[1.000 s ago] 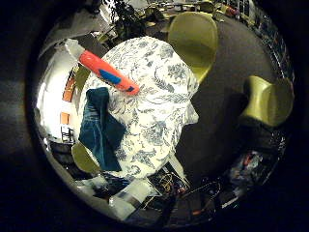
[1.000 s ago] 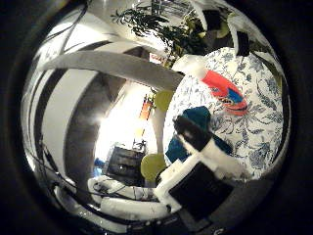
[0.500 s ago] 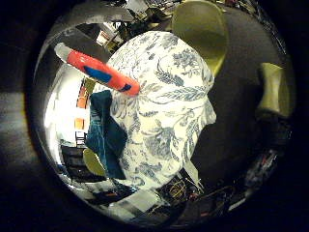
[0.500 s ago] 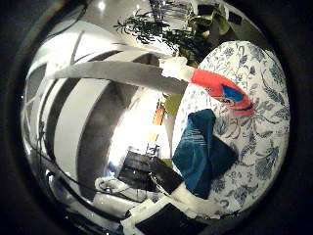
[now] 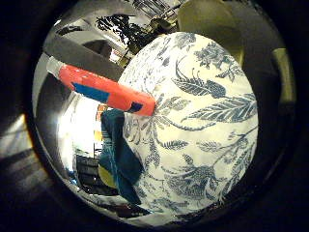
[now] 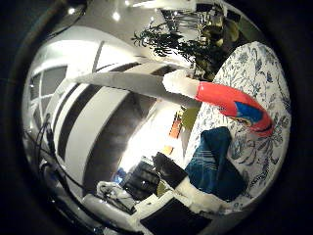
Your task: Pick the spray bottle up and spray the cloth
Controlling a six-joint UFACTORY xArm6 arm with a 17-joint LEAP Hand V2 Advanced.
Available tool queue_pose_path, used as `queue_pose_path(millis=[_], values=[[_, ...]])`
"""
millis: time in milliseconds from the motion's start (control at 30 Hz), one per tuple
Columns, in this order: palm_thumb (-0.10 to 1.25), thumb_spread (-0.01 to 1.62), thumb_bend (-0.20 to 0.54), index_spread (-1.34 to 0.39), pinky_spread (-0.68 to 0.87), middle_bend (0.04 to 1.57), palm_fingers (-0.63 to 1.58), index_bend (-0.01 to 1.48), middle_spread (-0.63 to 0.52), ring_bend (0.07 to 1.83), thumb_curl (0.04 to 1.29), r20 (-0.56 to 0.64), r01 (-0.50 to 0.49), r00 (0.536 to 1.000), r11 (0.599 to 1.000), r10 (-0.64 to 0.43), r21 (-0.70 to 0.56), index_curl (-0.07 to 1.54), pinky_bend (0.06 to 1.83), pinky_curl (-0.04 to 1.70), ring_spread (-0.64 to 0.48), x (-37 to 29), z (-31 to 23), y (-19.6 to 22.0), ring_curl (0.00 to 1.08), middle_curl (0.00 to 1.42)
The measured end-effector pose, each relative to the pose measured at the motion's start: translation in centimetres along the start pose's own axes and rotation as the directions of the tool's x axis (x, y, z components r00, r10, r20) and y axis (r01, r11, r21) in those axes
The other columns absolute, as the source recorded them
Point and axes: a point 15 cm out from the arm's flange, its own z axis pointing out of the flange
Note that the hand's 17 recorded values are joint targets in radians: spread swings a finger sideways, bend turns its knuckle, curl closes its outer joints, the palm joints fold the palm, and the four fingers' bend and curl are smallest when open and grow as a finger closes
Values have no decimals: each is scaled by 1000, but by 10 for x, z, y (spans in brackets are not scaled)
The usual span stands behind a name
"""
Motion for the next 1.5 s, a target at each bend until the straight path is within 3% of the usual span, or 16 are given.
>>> queue_pose_path(millis=[1033, 1500], values=[[522, 967, -28, -139, 378, 307, 90, 160, 184, 480, 302, 117, 3, 993, 996, 8, -93, 284, 853, -2, 207, -27, 99, -15, 268, 346], [525, 967, -27, -110, 347, 387, 259, 162, 129, 542, 304, 62, -24, 998, 989, 33, -148, 297, 842, -5, 189, -20, 138, -12, 278, 366]])
